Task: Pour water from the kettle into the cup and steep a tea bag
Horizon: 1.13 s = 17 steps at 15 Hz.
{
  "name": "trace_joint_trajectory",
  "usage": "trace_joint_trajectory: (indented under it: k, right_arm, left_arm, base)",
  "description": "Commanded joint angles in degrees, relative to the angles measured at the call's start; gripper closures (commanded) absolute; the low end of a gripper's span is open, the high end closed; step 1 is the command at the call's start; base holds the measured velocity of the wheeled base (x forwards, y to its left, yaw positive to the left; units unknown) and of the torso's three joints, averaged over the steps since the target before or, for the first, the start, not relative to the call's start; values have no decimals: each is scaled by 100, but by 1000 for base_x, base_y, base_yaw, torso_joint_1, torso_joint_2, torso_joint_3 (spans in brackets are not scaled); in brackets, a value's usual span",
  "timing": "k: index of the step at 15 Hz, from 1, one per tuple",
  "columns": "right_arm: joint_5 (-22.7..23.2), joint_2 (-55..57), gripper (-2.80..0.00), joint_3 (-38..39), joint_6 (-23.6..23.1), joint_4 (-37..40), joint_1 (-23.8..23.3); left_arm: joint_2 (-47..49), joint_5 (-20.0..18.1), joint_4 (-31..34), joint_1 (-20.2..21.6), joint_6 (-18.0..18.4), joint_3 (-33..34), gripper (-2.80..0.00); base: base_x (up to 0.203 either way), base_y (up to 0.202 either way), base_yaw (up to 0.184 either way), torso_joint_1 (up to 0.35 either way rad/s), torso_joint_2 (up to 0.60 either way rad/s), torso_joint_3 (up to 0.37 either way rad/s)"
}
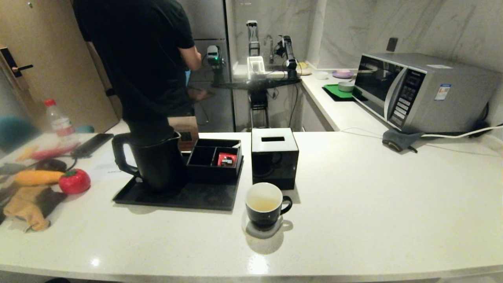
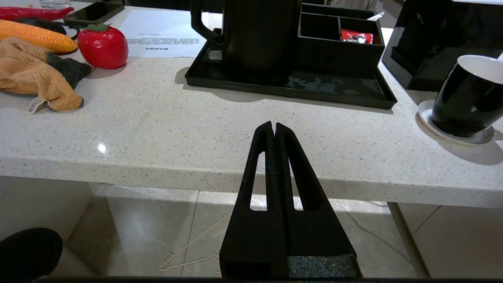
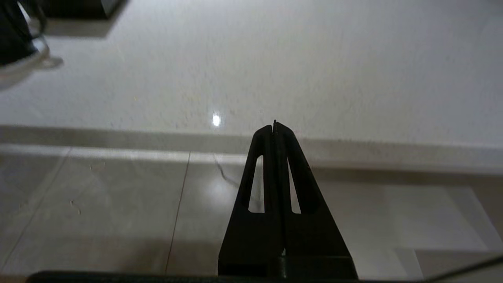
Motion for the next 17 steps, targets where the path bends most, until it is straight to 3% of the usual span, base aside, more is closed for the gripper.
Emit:
trace_joint_trajectory:
  k: [1, 10, 14, 17]
  right_arm:
    - [3, -811, 0, 0, -12, 3, 25]
    - [-119, -855, 0, 0, -4, 2, 26]
    - [-247, -855, 0, -2, 656, -33, 26]
    - [-303, -855, 0, -8, 739, -42, 26]
  left_arm:
    - [-2, 3, -1, 2, -3, 0, 0]
    - [-2, 3, -1, 2, -3, 0, 0]
    - [-2, 3, -1, 2, -3, 0, 0]
    - [-2, 3, -1, 2, -3, 0, 0]
  base:
    - [0, 0, 0, 0, 0, 0]
    - [0, 0, 0, 0, 0, 0]
    - [0, 0, 0, 0, 0, 0]
    - [0, 0, 0, 0, 0, 0]
